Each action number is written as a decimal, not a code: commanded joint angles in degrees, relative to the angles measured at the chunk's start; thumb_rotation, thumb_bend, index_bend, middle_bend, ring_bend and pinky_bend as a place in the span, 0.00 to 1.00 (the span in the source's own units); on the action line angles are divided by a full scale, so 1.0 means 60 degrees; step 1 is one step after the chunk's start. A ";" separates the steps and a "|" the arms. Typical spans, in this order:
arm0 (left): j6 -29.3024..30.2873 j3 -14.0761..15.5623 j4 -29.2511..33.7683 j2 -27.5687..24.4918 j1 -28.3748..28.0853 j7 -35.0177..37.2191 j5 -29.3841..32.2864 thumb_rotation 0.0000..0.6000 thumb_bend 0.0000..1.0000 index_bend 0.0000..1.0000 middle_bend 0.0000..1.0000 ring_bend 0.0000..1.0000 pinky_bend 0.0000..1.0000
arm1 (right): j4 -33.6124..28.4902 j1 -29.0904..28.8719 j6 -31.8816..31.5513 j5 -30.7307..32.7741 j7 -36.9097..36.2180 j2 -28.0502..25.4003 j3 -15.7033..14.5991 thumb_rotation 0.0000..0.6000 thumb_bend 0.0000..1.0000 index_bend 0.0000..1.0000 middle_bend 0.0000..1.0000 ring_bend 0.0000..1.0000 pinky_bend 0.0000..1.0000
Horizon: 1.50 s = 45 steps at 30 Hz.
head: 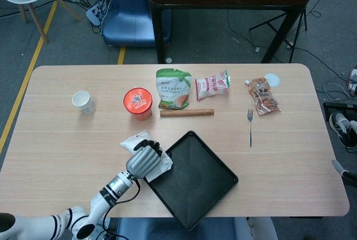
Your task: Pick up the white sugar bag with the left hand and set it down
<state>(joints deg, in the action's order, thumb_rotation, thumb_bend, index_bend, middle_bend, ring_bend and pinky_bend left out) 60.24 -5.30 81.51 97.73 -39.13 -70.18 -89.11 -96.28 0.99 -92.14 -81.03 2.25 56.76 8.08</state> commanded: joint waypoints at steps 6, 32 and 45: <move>-0.0288 -0.0917 -0.0365 0.0071 -0.0365 0.3331 0.1083 1.00 0.24 0.54 0.63 0.62 0.76 | 0.0010 -0.0044 0.0073 0.0054 0.0029 0.0029 0.0028 1.00 0.11 0.08 0.17 0.04 0.07; -0.2130 -0.2019 -0.0935 -0.0244 -0.0505 1.0529 0.3934 1.00 0.24 0.53 0.63 0.62 0.76 | 0.0167 -0.0168 0.0302 0.0156 -0.0034 0.0167 0.0058 1.00 0.11 0.08 0.17 0.04 0.07; -0.2658 -0.1740 -0.1384 -0.0335 -0.0622 1.2705 0.3428 1.00 0.24 0.25 0.44 0.47 0.59 | 0.0099 -0.0174 0.0320 0.0177 0.0029 0.0156 0.0051 1.00 0.11 0.08 0.18 0.04 0.07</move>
<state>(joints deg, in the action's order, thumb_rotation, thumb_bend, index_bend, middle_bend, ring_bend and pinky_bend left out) 44.32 -16.00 73.42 95.84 -42.77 5.64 -68.23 -95.69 -0.04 -90.23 -79.98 2.43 57.69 8.39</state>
